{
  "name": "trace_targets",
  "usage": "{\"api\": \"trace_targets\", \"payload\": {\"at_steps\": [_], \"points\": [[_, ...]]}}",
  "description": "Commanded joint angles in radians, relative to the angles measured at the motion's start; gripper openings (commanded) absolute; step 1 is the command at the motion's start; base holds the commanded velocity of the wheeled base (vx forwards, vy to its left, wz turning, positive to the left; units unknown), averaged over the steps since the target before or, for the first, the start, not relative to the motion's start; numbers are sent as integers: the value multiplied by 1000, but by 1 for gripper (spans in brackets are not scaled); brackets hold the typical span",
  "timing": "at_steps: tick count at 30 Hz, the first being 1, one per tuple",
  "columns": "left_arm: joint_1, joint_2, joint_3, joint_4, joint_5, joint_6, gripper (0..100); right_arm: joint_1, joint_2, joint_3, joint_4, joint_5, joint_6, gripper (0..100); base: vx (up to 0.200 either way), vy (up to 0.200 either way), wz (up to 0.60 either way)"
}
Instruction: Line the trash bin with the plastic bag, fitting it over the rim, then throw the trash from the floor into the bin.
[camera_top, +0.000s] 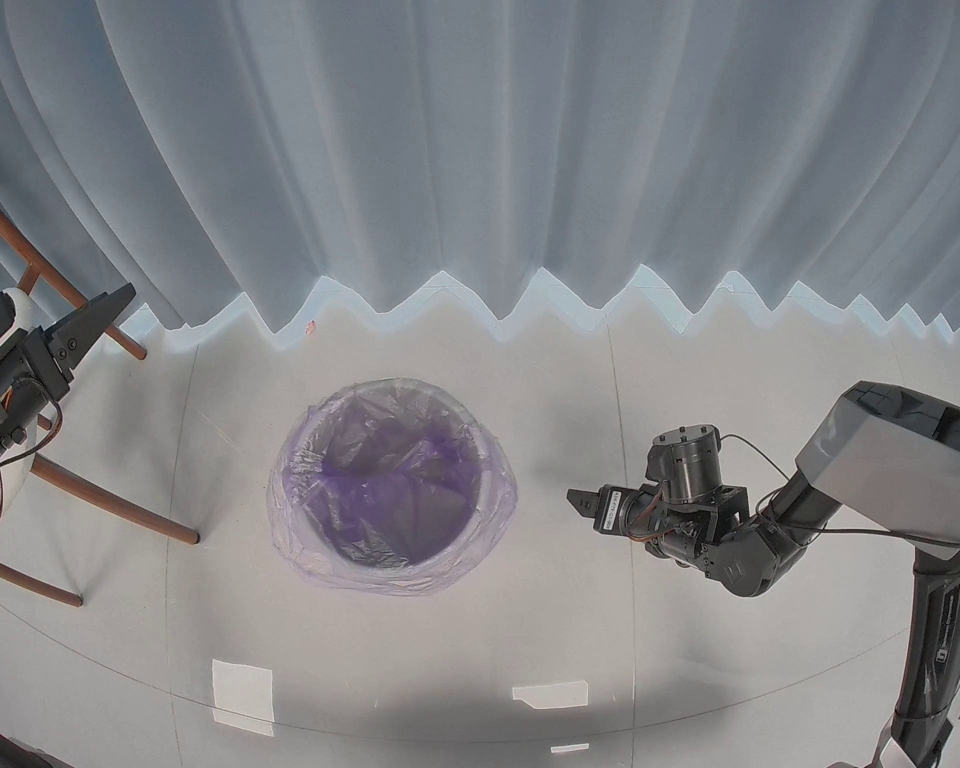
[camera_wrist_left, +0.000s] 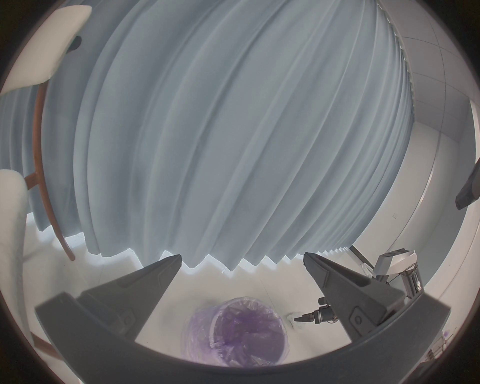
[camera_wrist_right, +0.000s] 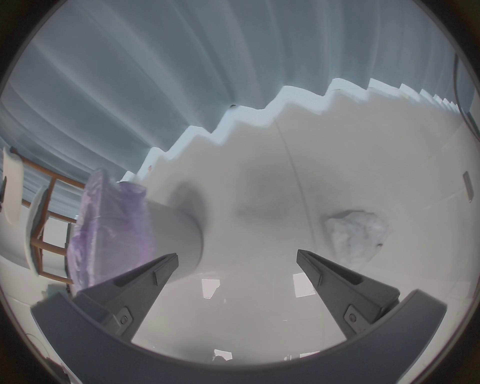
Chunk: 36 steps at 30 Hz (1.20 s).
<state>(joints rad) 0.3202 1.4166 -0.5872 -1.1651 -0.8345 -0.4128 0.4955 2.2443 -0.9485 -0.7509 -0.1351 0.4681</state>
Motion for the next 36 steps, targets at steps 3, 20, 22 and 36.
{"api": "trace_targets", "payload": {"at_steps": [3,20,22,36], "points": [[10,-1,14,-13,-2,6,100,-43,34,-70,36,-44,0,100,0,-67,0],[42,1,7,-10,-2,5,100,-126,314,-233,104,-101,-62,100,0,0,0],[48,2,9,-11,-2,5,100,-129,344,-282,116,-110,-82,100,0,0,0],[51,-2,6,-11,-3,5,100,-143,354,-467,441,-97,-51,100,0,0,0]]}}
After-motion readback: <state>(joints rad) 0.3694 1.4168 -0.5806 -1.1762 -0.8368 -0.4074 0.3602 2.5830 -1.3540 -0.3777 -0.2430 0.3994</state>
